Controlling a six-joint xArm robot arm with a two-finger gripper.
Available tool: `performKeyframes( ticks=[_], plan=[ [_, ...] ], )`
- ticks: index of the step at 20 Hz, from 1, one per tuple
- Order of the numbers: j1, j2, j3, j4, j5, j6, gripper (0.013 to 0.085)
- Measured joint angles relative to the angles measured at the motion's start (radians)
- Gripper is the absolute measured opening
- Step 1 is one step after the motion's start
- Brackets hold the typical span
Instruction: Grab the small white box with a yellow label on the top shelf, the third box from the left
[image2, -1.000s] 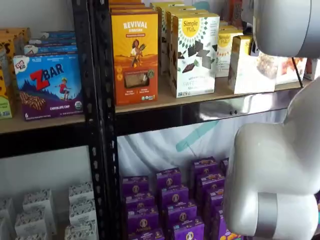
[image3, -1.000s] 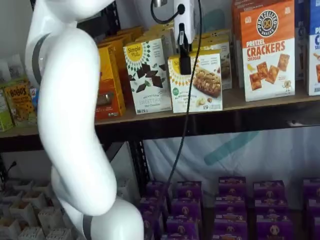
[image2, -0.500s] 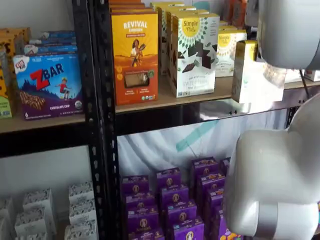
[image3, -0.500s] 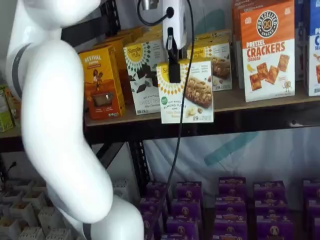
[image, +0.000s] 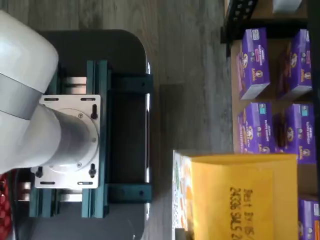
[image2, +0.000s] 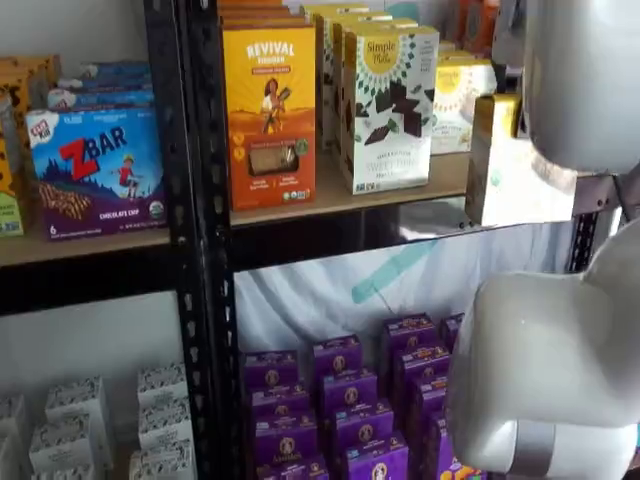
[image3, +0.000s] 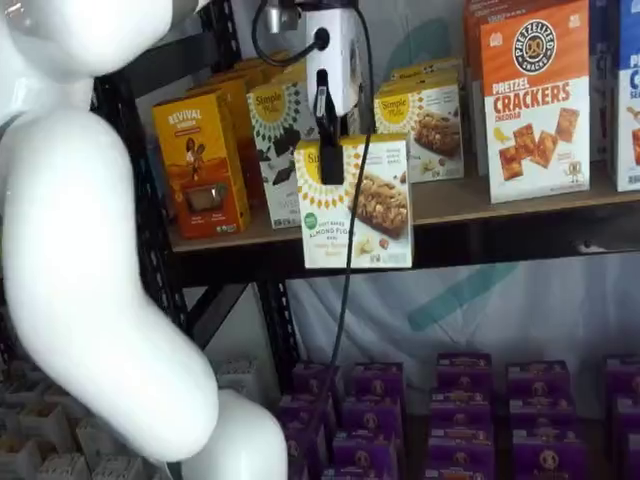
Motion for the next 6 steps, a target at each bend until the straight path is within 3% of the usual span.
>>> performKeyframes(
  ticks=[6],
  plan=[
    [0.001, -0.037, 0.039, 0.001, 0.004, 0.001, 0.0370]
  ],
)
